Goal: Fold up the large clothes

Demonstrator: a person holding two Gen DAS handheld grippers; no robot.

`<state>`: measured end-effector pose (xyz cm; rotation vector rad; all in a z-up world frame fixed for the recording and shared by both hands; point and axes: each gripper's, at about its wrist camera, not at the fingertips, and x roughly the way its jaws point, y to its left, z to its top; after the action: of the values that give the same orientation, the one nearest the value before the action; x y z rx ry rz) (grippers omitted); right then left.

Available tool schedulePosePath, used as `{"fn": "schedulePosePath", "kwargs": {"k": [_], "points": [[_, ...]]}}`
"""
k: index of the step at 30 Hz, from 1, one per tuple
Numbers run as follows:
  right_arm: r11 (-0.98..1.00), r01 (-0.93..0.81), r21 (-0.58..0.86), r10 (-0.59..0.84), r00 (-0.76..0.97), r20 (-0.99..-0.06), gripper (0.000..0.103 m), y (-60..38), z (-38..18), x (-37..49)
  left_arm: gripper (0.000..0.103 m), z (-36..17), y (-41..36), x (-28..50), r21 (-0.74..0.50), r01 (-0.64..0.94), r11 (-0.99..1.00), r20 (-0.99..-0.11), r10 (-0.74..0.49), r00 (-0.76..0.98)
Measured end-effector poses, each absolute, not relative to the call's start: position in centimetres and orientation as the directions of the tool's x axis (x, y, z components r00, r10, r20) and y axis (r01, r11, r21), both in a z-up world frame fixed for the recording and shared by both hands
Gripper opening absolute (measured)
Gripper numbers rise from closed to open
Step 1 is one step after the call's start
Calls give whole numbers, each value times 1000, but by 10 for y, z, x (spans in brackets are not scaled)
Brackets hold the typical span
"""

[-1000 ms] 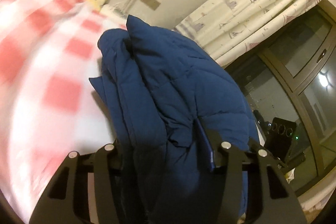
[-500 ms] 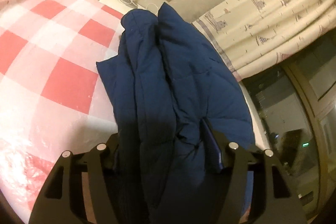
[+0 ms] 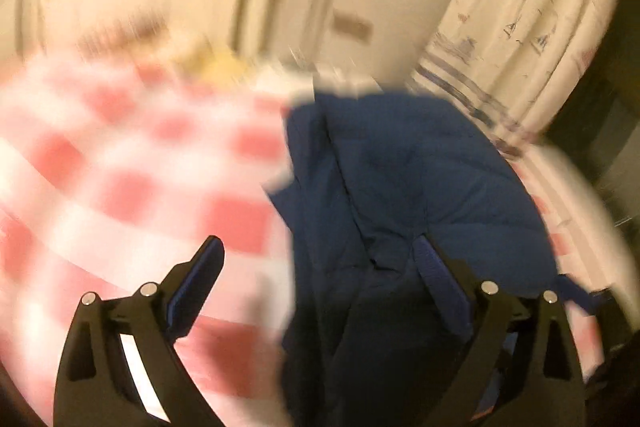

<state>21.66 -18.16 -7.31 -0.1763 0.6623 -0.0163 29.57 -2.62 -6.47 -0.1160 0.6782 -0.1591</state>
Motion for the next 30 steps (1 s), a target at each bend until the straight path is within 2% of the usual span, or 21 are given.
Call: {"fn": "schedulePosePath", "kwargs": {"k": [2,5,7,11,15,21,30], "points": [[989,-84,-126,-10,793,-609,96,-181,-57,201,101,-34,-33,267,-6,72,997,-522,-64,851],[993,-67,-98,4,846,-533,97,-190,-31,169,101,7,-39,230,136,-4,991,-410,60,910],[998,-20,-64,-13,874,-485,99,-201,-10,149,101,27,-38,210,128,-21,991,-371,68,926],[999,35,-28,-44,887,-460,99,-213,13,121,101,46,-34,164,56,-49,997,-320,64,945],[999,43,-29,-52,880,-472,99,-215,17,100,101,42,-39,137,25,21,999,-352,-11,936],[998,34,-50,-54,872,-487,99,-207,14,81,101,26,-57,111,84,102,991,-377,-63,924],[998,44,-43,-60,870,-489,99,-204,18,77,101,29,-59,97,73,127,989,-361,-92,928]]}}
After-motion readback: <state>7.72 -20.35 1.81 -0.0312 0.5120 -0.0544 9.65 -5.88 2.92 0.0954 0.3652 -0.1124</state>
